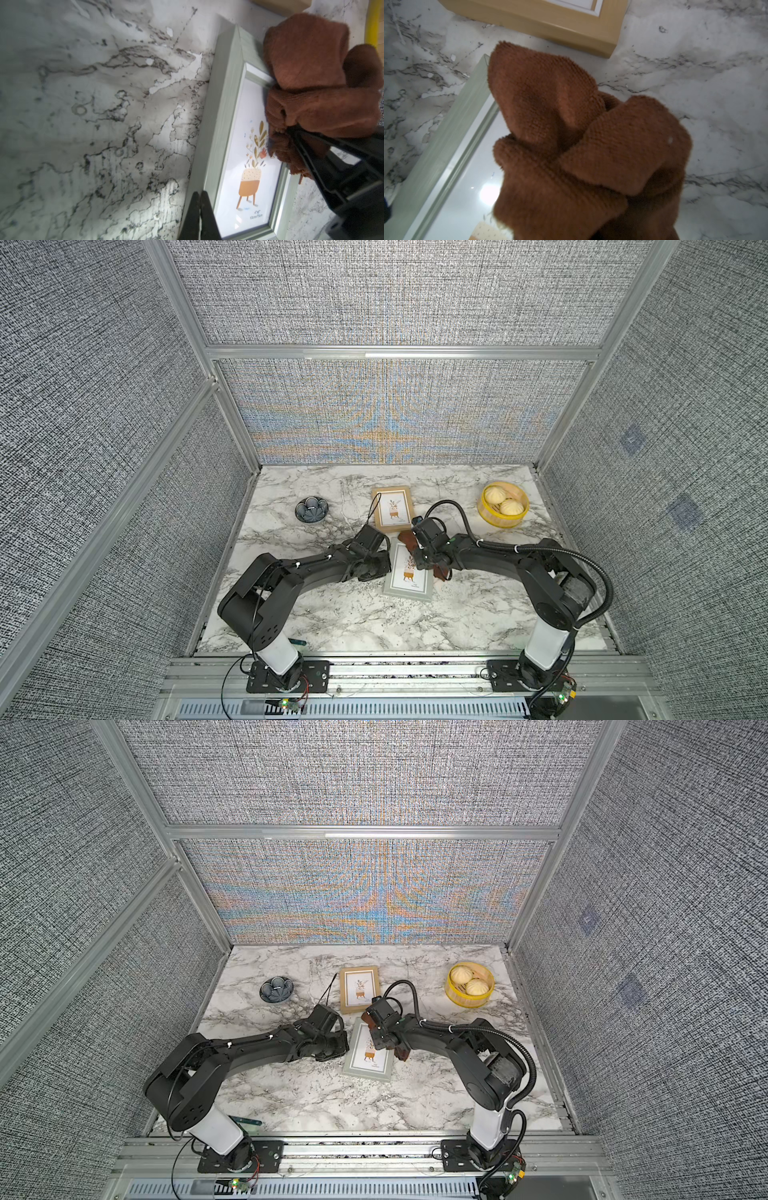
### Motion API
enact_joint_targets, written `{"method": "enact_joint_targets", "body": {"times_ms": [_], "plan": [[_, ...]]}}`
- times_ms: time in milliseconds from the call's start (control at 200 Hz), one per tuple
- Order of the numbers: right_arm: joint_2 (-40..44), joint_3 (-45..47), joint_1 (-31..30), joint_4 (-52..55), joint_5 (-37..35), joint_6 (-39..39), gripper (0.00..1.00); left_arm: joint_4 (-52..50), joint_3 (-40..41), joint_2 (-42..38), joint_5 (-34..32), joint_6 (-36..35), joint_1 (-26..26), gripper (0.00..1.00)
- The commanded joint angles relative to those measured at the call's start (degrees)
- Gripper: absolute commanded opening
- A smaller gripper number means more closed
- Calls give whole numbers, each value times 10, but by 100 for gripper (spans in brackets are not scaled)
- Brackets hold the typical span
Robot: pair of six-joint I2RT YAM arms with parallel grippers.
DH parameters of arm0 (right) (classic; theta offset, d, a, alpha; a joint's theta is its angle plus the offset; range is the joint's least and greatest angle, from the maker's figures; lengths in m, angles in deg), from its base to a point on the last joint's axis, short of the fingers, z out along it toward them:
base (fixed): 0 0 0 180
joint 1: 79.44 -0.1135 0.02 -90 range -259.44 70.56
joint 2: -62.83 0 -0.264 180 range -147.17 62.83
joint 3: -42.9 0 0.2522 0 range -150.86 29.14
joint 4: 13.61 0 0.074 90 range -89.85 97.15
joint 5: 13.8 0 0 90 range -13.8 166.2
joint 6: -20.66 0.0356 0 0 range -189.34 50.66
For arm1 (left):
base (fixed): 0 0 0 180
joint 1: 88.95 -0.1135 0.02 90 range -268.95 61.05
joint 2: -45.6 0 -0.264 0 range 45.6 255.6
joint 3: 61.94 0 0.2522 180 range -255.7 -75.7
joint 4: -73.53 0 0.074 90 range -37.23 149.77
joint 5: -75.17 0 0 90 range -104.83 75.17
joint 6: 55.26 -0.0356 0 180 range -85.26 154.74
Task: Wipe the picture frame with a cloth
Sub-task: Wipe the dirt from the picture frame.
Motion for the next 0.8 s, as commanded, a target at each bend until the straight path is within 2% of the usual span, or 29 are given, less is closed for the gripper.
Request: {"method": "enact_joint_targets", "body": {"times_ms": [0,145,305,390,605,796], "plan": [[10,21,-14,51,-5,-11,0,-197,15,12,-57,-2,-2,0],[60,120,-74,50,56,3,0,-192,16,11,-57,8,-2,0],[125,181,-110,29,123,2,0,-184,17,16,-54,19,-2,0],[123,175,-110,10,125,-14,0,-176,19,19,-49,24,-2,0],[23,86,-114,-31,144,-39,0,-162,35,15,-42,37,-2,0],[31,91,-113,-41,135,-26,0,-152,44,10,-38,43,-2,0]]}}
